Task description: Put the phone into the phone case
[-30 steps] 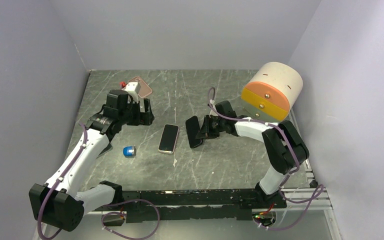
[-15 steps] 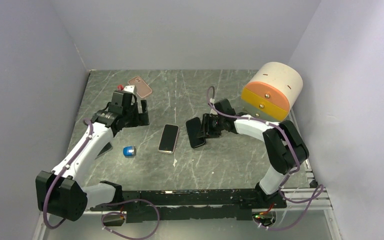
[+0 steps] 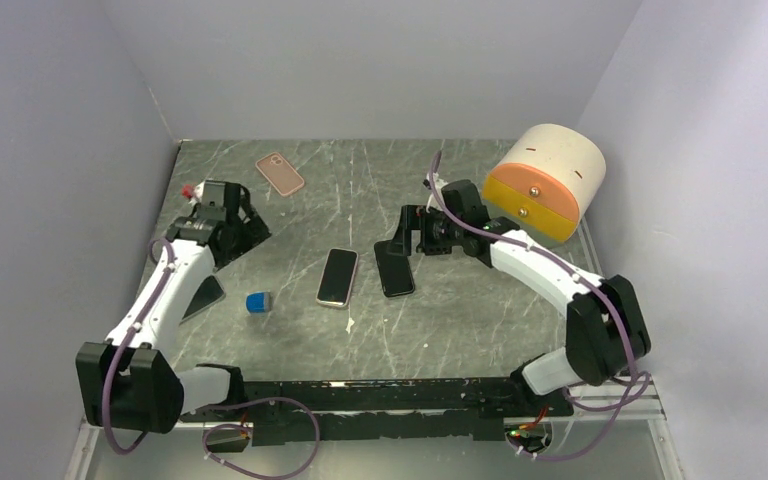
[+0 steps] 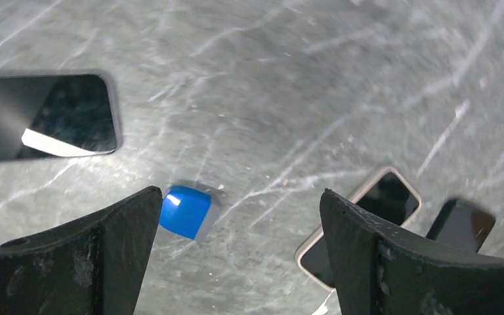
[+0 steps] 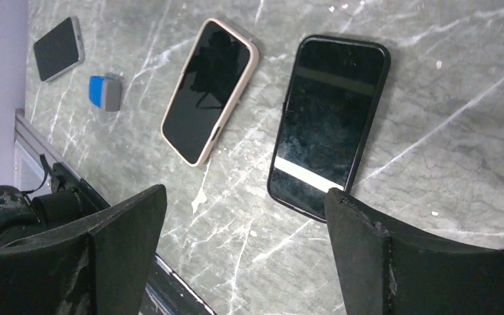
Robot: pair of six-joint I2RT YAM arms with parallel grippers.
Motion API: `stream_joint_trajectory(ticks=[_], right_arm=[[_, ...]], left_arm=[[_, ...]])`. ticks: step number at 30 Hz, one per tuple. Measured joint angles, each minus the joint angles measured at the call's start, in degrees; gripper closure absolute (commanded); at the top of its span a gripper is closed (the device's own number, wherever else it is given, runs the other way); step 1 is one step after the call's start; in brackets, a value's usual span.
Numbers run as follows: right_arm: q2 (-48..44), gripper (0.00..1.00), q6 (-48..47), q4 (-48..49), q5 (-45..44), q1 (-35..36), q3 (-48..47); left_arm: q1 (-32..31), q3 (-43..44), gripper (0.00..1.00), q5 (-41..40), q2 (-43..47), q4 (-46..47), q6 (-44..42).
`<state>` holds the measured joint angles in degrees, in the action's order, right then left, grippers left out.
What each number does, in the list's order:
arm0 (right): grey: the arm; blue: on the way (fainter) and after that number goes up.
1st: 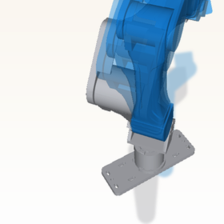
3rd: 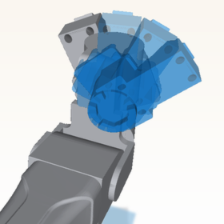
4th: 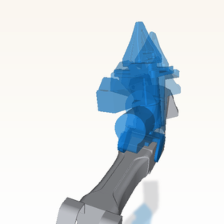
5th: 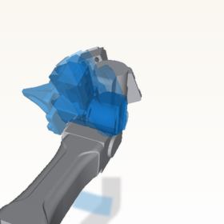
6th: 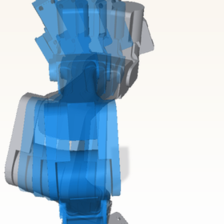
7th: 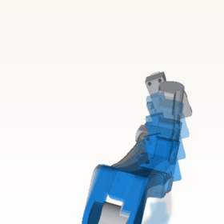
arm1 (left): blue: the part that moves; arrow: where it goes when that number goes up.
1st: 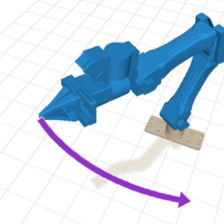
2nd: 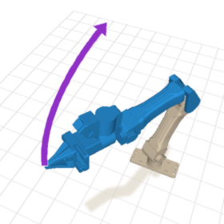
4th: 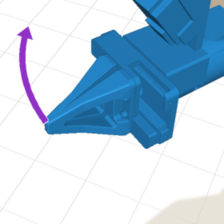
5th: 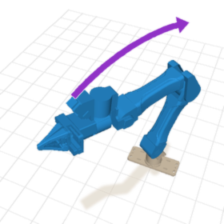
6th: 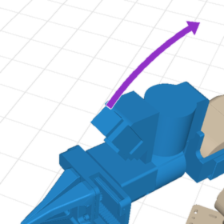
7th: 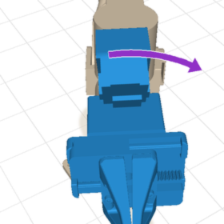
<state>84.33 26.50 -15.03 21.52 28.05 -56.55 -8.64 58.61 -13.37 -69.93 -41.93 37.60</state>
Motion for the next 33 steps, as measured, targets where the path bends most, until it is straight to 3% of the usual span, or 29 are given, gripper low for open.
stream_joint_trajectory(ticks=[5, 8, 16, 33], right_arm=[[-4.2, 0.01, 0.2, 0.2, 0.0, 0.0, 0.6], [-6.1, 0.01, 0.2, 0.5, 0.5, 0.0, 1.4], [-7.5, 0.01, 0.3, 0.5, 2.6, 0.0, 2.1], [-10.4, 0.01, 1.0, 1.2, 4.7, 0.0, 4.5]], left_arm=[[8.9, -0.1, 0.11, -3.1, -0.6, -5.7, 13.4], [14.7, 0.3, 0.06, -4.0, -2.7, -9.9, 20.0], [30.2, 0.3, 0.06, -3.6, -11.8, -15.4, 34.2], [37.2, 0.5, 0.06, -5.6, -19.8, -13.6, 46.0]])
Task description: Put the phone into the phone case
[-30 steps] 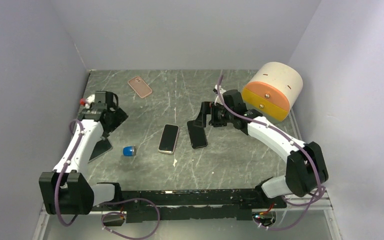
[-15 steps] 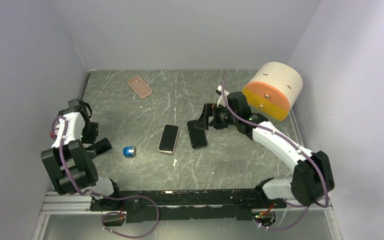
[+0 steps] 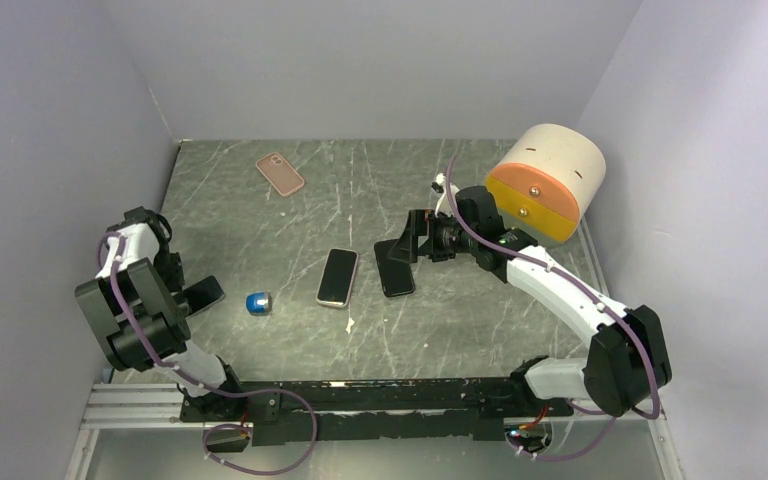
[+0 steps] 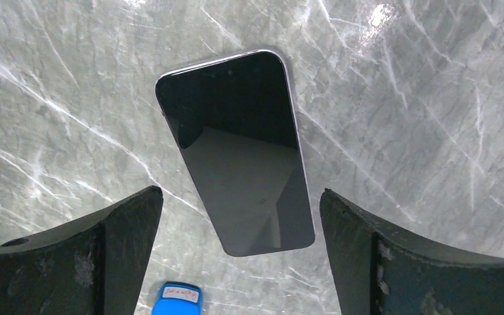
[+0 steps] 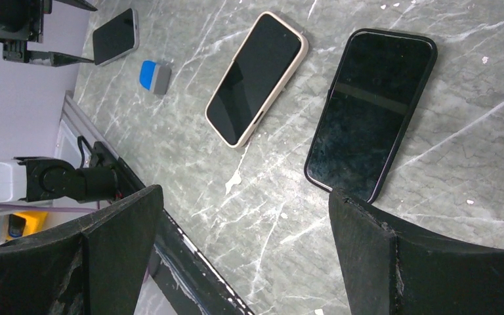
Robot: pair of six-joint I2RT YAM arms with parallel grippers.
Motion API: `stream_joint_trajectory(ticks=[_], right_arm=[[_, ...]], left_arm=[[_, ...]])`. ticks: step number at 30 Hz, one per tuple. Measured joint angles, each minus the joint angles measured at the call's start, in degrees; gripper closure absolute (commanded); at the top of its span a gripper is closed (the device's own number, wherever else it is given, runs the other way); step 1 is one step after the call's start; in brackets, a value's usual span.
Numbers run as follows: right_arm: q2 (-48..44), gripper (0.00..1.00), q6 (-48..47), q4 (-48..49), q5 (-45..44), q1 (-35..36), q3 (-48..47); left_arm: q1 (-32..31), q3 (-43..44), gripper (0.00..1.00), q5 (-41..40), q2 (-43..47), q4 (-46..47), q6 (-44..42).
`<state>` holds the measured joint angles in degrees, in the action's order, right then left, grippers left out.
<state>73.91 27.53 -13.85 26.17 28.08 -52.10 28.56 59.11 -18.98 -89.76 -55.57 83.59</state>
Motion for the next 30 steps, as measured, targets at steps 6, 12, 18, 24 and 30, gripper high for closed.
stream_joint_trajectory(ticks=[6, 12, 18, 24, 30], right_arm=[[0.1, 0.02, -0.1, 0.0, 0.5, 0.0, 0.0], [0.7, 0.02, -0.1, -0.2, 0.5, 0.0, -0.4], [1.4, 0.02, 0.0, -0.2, 1.1, 0.0, -0.4], [1.9, 0.02, 0.1, -0.2, 1.2, 0.0, -0.5], [1.9, 0.02, 0.1, -0.2, 1.1, 0.0, -0.6]], left_arm=[[0.0, 1.1, 0.06, -0.3, -2.9, -0.8, 3.6], [0.2, 1.4, 0.06, -0.4, -5.9, -0.6, 4.8], [0.6, 1.3, 0.06, -0.4, -7.6, -0.3, 4.9], [0.7, 1.0, 0.15, 0.2, -8.3, 0.9, 5.4], [0.9, 0.9, 0.34, 0.8, -8.4, 2.0, 5.6]])
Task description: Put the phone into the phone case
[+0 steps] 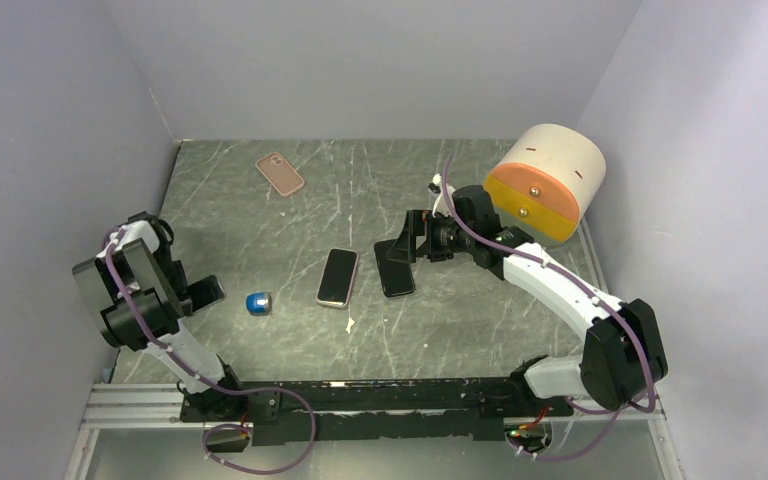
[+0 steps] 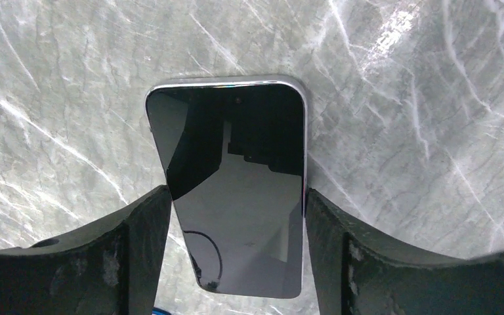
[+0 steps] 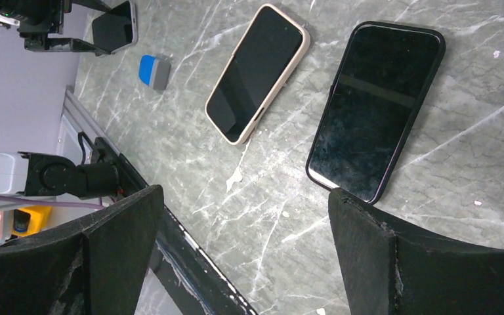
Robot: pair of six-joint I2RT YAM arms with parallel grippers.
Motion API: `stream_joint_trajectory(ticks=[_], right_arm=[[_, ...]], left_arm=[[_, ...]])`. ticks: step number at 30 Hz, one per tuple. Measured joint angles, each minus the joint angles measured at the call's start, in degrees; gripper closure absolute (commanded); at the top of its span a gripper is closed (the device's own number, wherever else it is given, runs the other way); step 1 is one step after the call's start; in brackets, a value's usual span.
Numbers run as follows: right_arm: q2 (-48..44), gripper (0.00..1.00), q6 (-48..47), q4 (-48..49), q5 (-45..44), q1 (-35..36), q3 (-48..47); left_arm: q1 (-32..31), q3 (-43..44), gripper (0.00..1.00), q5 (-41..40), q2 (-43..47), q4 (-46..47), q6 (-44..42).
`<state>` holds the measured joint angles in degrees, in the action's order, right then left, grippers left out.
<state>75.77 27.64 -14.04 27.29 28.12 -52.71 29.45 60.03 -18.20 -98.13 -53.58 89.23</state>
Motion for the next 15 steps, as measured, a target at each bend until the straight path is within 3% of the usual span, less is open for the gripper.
stream_joint_trajectory(ticks=[3, 9, 15], right_arm=[[0.0, 0.02, 0.0, 0.0, 0.0, 0.0, 0.0], [0.0, 0.02, 1.0, 0.2, -0.2, 0.0, 0.0], [0.0, 0.02, 1.9, 0.8, -0.2, 0.0, 0.0]], left_arm=[[0.0, 0.1, 0.38, 0.3, 0.0, 0.2, -0.5], [-0.1, 0.3, 0.54, 1.6, 0.1, 0.6, -4.4], [-1.8, 2.3, 0.53, 3.3, -1.8, 0.3, -10.4]])
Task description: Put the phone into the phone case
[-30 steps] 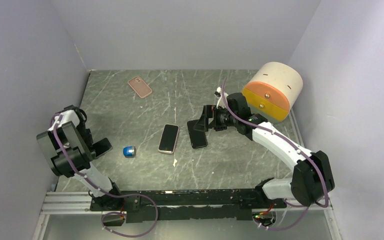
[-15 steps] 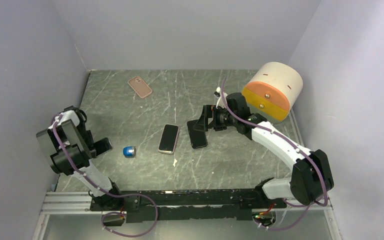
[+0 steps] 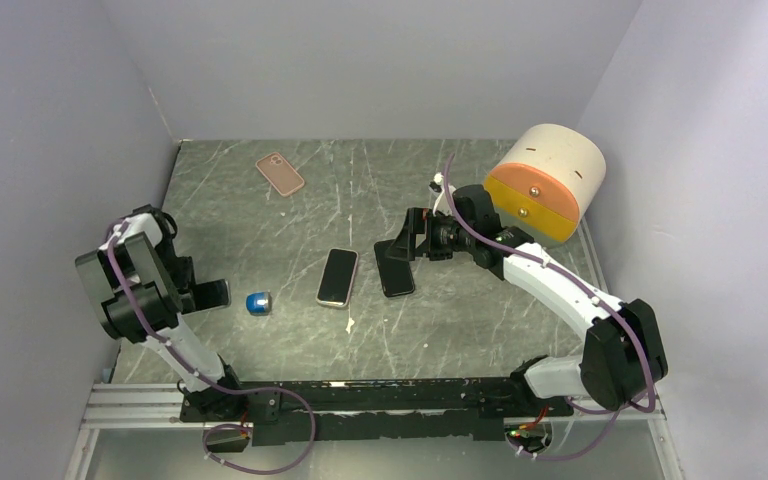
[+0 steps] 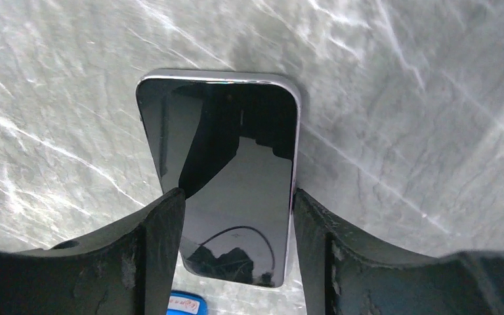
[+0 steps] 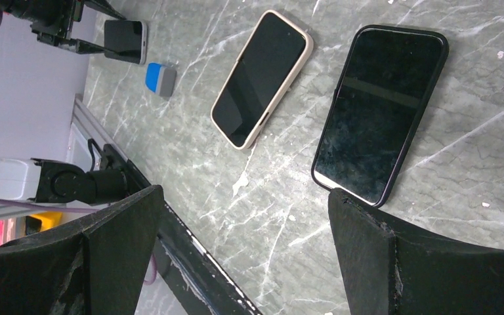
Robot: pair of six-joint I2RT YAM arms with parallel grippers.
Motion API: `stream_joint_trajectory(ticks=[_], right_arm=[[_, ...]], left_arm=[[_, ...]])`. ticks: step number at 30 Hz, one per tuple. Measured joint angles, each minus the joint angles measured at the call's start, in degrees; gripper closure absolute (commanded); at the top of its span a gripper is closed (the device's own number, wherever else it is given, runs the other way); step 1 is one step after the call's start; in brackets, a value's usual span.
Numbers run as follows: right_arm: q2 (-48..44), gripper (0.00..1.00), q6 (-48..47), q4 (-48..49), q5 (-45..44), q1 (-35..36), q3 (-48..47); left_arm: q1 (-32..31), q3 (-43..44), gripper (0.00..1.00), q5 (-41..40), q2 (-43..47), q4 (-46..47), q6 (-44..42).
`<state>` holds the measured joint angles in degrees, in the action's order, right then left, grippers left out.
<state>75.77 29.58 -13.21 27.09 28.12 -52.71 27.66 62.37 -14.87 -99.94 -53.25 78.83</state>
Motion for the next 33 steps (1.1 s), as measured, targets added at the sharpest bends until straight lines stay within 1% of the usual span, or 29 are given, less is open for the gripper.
stream_joint_trajectory(ticks=[3, 5, 10, 14, 17, 20, 24, 33], right_arm=[[0.0, 0.02, 0.2, 0.0, 0.0, 0.0, 0.0], [0.0, 0.02, 0.2, 0.2, 0.0, 0.1, 0.0], [0.0, 0.02, 0.2, 0.4, -0.5, 0.1, 0.2], [-0.2, 0.02, 0.2, 0.5, -1.1, 0.1, 0.9], [-0.9, 0.02, 0.2, 0.5, -1.5, 0.1, 1.8], [-1.4, 0.02, 0.1, 0.4, -1.6, 0.1, 2.1], [-1.7, 0.02, -0.2, 0.3, -1.7, 0.1, 2.1], [-1.7, 0.02, -0.2, 0.2, -2.0, 0.1, 2.1]], left_arm=[[-1.0, 2.6, 0.53, 1.0, -2.4, -1.6, -3.0], [-2.1, 4.3, 0.51, 1.6, -3.9, -2.6, -4.8], [-6.3, 7.0, 0.28, 3.1, -5.9, -3.4, -7.9], [-7.8, 7.3, 0.15, 4.0, -5.9, -1.8, -8.9], [-7.4, 6.0, 0.09, 4.9, -4.6, 0.3, -9.4], [-5.7, 3.8, 0.06, 7.1, -2.6, 2.7, -9.8], [-3.2, 1.5, 0.06, 8.8, -0.4, 4.4, -10.8], [-1.1, -5.8, 0.06, 4.3, 7.3, 5.9, -10.9]])
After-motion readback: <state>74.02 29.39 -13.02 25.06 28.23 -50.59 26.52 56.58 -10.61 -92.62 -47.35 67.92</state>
